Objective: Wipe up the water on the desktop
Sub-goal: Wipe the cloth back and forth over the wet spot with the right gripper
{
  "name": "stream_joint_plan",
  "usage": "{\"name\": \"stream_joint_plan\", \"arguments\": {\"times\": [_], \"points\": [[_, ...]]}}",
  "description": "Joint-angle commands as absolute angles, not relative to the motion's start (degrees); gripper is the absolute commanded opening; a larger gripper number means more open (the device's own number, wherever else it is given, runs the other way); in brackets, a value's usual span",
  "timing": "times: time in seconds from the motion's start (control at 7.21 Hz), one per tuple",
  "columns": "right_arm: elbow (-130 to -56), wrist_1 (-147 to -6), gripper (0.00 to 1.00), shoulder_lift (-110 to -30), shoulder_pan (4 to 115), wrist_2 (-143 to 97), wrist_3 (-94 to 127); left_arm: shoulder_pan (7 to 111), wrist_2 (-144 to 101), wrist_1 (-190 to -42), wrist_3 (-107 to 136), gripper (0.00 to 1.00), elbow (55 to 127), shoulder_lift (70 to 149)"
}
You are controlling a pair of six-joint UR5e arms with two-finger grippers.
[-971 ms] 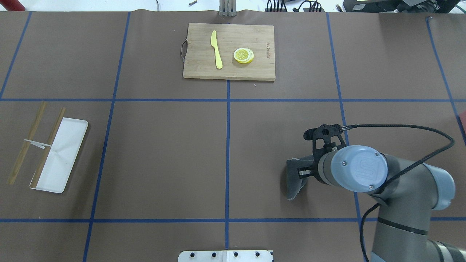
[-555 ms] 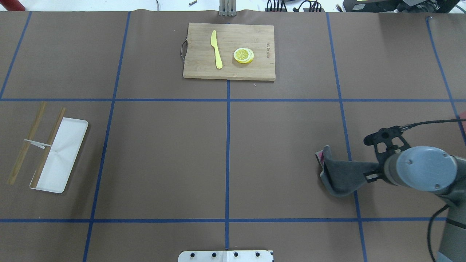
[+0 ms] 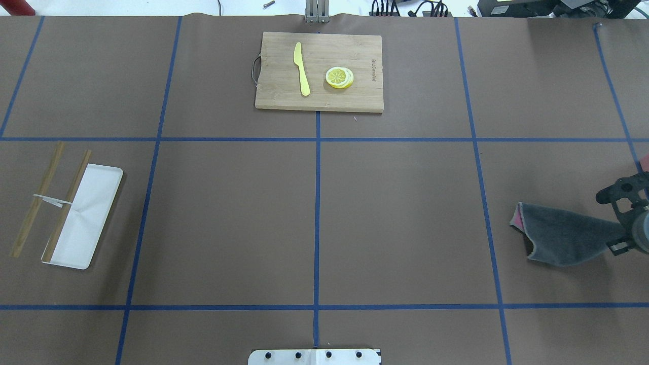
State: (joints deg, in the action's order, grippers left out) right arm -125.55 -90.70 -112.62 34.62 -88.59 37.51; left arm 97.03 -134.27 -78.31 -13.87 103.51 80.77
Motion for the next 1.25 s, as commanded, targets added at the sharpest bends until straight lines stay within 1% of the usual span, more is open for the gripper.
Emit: {"name": "stream_joint_plan", "arguments": {"times": [0.0,0.14,0.42,0.83,1.11], "points": [[-125.3,-90.7,0.0,-111.6,35.7,-87.6,36.3,97.0,-134.2,-78.3,-13.7,0.99,103.4,80.8],[-125.2,-90.8,0.0,-106.8,35.3,-90.5,40.3,97.0,-134.2,-78.3,-13.7,0.99,103.5,80.8],[-124.4,-90.7,0.0,-97.9,29.3,-92.4,50.6,97.0,-134.2,-78.3,-13.7,0.99,103.5,80.8],[-121.4,-91.2,0.0,-77.5,18.1,-91.6,67.5,97.0,-134.2,-78.3,-13.6,0.99,103.5,80.9],[-118.9,-91.1,0.0,-67.5,15.2,-88.1,74.8,97.0,-134.2,-78.3,-13.6,0.99,103.4,80.9]]}}
